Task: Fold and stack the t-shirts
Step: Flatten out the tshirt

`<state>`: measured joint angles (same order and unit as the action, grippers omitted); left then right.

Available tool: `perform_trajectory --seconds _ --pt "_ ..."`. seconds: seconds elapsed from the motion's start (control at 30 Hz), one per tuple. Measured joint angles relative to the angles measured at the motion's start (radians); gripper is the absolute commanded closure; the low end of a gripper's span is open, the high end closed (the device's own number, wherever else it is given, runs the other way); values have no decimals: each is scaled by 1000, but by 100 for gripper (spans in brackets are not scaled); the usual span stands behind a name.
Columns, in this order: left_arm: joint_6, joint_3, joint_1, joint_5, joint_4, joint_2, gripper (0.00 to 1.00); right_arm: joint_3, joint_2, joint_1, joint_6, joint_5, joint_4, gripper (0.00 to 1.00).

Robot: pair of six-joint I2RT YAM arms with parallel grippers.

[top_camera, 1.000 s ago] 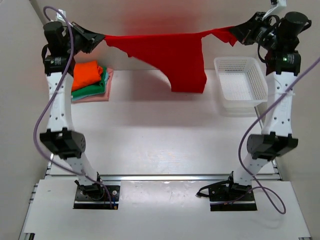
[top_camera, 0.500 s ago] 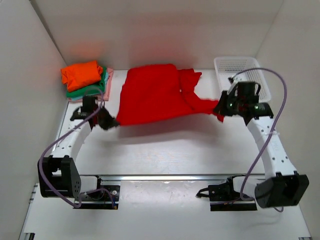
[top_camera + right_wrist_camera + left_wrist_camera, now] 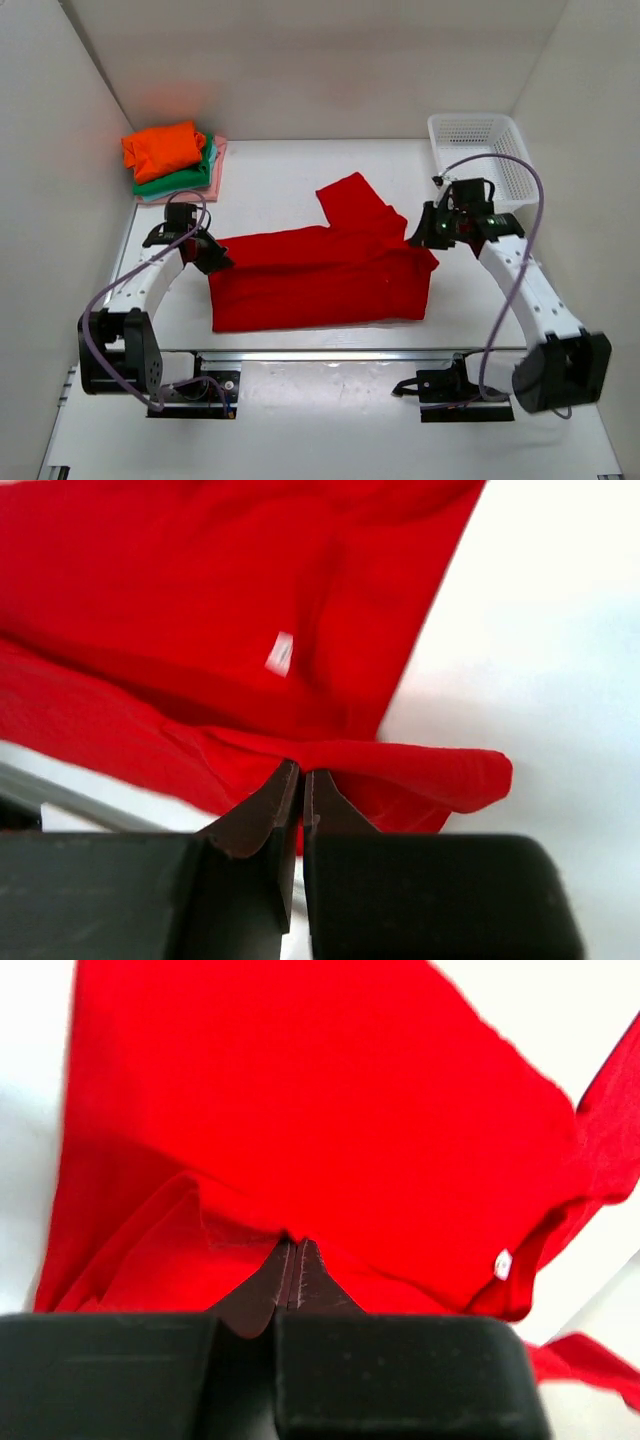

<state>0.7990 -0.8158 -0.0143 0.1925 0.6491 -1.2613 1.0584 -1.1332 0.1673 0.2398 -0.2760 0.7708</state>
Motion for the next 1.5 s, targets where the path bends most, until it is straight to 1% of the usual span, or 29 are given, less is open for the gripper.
perform_trajectory --seconds 0.1,0.13,0.17,0.2,0.27,0.33,0.37,0.4,0.43,0.47,0.5,0.53,0.57,0.63,0.67,0.7,0.77,0.87,0.97,1.07,1.13,1.17,1.23,1.33,1.43,1.5 --pt "7 -30 8 0 -18 -69 100 15 -154 -40 -12 -36 -100 100" --pt "13 -63 15 5 -20 -109 100 64 -238 -64 -17 -48 -101 100" --pt "14 -116 21 16 -19 -157 100 150 -327 -80 -25 -55 -87 100" --pt "21 -199 28 35 -5 -222 100 277 -431 -90 -34 -58 -56 100" --pt "19 -462 40 78 22 -394 100 602 -664 -97 -55 -55 -44 100" --pt "7 -792 45 107 36 -581 100 938 -863 -96 -69 -23 -42 100" --pt "-2 -965 47 113 55 -665 100 1097 -934 -96 -72 1 -38 100" --pt "-6 -1134 52 119 81 -742 100 1214 -978 -96 -72 19 -43 100" --pt "-5 -1306 55 129 115 -809 100 1253 -969 -95 -75 36 -111 100" --pt "-3 -1444 60 140 141 -852 100 1219 -914 -95 -75 50 -169 100" --pt "-3 -1542 66 153 137 -871 100 1096 -806 -95 -76 64 -263 100" --pt "-7 -1553 73 162 111 -836 100 961 -668 -97 -76 77 -302 100" --pt "-6 -1456 82 169 63 -733 100 838 -518 -98 -76 85 -317 100" --pt "9 -1223 93 186 -9 -516 100 731 -327 -101 -79 85 -338 100" --pt "15 -1125 97 197 -18 -405 100 694 -248 -104 -81 80 -358 100" --pt "18 -1055 96 204 -32 -317 100 652 -185 -109 -85 76 -383 100" --pt "11 -974 81 198 -45 -200 100 565 -68 -121 -92 78 -407 100" --pt "-17 -820 23 126 -40 -66 100 420 24 -126 -110 90 -395 100" --pt "-33 -563 -31 74 -23 43 100 250 66 -142 -113 100 -325 100" --pt "-19 -284 -42 73 6 94 100 91 76 -142 -108 103 -180 100" --pt "-2 -173 -42 68 52 92 100 49 97 -117 -100 111 -75 100" --pt "4 -154 -43 56 84 90 100 48 113 -101 -98 116 -48 100" --pt "5 -178 -45 36 108 89 100 64 154 -74 -98 121 -45 100" --pt "2 -296 -39 32 76 47 100 131 137 -92 -102 78 -84 100" --pt "8 -409 -16 58 -8 -64 100 211 2 -129 -102 23 -168 100" --pt "9 -506 -5 61 -29 -176 100 323 -159 -131 -105 -7 -187 100"
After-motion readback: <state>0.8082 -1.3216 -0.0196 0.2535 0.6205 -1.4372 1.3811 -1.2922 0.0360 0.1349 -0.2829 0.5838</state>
